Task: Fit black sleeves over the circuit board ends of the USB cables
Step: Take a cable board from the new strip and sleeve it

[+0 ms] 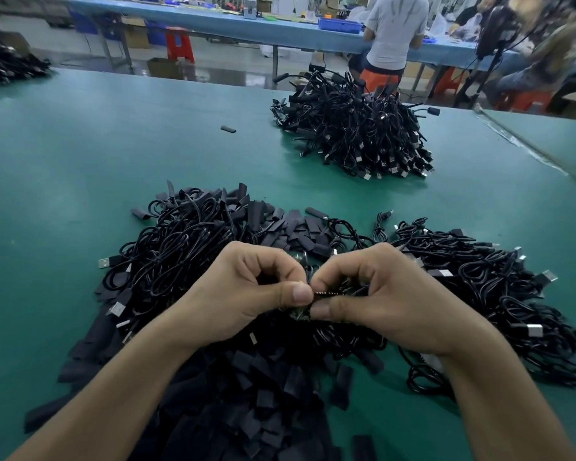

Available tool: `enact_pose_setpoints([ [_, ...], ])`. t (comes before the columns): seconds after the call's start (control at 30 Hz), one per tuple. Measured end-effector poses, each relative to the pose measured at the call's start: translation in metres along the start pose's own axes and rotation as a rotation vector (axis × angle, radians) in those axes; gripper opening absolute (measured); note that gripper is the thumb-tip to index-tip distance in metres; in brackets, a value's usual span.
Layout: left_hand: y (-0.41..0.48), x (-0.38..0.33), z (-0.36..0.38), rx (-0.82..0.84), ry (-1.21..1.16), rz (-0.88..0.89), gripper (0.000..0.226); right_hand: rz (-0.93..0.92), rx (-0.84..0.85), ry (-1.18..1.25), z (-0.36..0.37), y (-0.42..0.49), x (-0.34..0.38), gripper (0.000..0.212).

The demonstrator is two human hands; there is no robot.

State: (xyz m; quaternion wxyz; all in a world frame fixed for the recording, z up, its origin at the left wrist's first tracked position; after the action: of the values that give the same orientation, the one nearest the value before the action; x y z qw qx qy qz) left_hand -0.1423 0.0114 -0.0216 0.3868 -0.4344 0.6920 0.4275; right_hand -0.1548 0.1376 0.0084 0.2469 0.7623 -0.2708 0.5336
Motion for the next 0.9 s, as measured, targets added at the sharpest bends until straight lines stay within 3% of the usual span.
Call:
enact_pose_setpoints([
  [0.13,0.001,-0.004,-0.014,-0.141,0.064,0.028,0.017,-0.035,-0.152,-0.113,-0.011,0.0,0.006,0.008],
  [0.2,0.0,-0.011,-0.029,-0.285,0.071,0.059,0.026,-0.046,-0.363,-0.259,-0.027,-0.004,0.009,0.008],
  [0.3,-0.003,-0.019,-0.048,-0.475,-0.094,0.111,0.019,-0.016,-0.734,-0.53,-0.056,-0.021,0.019,0.017],
  [0.37,-0.008,-0.024,-0.058,-0.604,-0.155,0.155,0.014,0.12,-0.835,-0.729,-0.066,-0.03,0.016,0.031],
  [0.47,-0.019,-0.034,-0.075,-0.805,-0.128,0.211,0.013,0.319,-0.745,-0.811,-0.064,-0.029,0.001,0.021],
  [0.63,-0.029,-0.047,-0.093,-0.946,-0.042,0.254,0.015,0.485,-0.667,-0.721,-0.053,-0.027,-0.022,0.028],
  [0.7,-0.028,-0.047,-0.089,-0.924,0.049,0.25,0.011,0.446,-0.665,-0.74,-0.049,-0.023,-0.022,0.028],
  [0.8,-0.024,-0.041,-0.079,-0.84,0.21,0.196,0.014,0.165,-0.63,-0.699,-0.027,-0.007,0.0,0.039],
  [0.9,-0.019,-0.036,-0.073,-0.77,0.354,0.116,0.025,0.059,-0.336,-0.549,0.014,0.01,0.001,0.03],
])
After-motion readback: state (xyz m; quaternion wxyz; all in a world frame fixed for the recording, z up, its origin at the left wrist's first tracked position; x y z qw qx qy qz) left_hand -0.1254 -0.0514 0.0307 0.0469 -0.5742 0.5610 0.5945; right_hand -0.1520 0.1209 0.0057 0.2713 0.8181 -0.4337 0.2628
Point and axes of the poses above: each hand's wrist, its own y-axis towards the middle knuckle, its own z-axis out of the palm, x = y × z, the point moved 8 cm from there along y, towards the middle knuckle, and after that the axes turned 15 degrees about y, right-handed, at the moved point
